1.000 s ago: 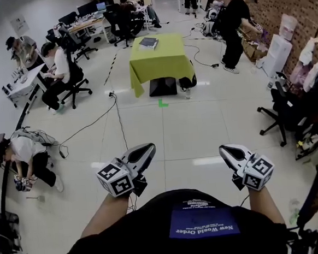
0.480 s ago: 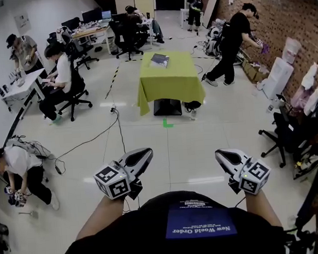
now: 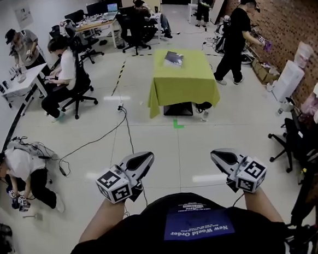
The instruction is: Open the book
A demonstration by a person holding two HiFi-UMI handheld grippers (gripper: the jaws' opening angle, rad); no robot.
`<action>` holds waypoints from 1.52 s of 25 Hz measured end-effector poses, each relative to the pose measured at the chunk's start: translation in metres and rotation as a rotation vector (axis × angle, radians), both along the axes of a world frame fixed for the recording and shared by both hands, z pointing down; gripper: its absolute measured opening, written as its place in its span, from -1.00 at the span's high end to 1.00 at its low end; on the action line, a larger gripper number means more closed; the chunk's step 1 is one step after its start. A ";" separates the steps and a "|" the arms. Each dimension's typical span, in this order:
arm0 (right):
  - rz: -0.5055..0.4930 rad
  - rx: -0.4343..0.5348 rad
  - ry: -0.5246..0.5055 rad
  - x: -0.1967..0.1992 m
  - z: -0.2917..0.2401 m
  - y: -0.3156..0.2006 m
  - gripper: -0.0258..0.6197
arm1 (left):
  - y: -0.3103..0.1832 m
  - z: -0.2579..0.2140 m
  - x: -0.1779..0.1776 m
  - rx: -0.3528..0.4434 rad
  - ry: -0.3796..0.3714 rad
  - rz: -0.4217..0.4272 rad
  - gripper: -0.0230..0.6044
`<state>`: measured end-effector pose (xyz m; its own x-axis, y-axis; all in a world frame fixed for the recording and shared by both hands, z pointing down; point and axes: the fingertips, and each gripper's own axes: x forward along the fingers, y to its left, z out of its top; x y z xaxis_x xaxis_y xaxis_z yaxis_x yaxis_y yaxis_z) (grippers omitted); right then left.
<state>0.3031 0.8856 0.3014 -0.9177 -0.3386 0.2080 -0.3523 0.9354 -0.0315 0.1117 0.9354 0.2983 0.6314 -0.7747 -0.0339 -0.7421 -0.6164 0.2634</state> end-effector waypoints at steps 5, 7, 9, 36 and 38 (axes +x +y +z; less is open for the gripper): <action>-0.047 -0.036 -0.022 -0.019 0.006 -0.059 0.96 | -0.049 0.000 -0.009 -0.015 -0.016 -0.028 0.90; -0.082 -0.036 -0.038 -0.023 0.006 -0.086 0.96 | -0.075 -0.001 -0.009 -0.009 -0.036 -0.050 0.90; -0.124 -0.020 -0.065 -0.025 0.000 -0.122 0.96 | -0.109 -0.007 -0.008 0.001 -0.048 -0.088 0.90; -0.112 0.070 0.001 -0.178 -0.014 -0.453 0.96 | -0.436 -0.014 -0.152 0.011 0.078 -0.058 0.90; -0.063 0.042 -0.029 -0.204 -0.016 -0.470 0.96 | -0.450 -0.016 -0.178 0.016 0.054 -0.013 0.90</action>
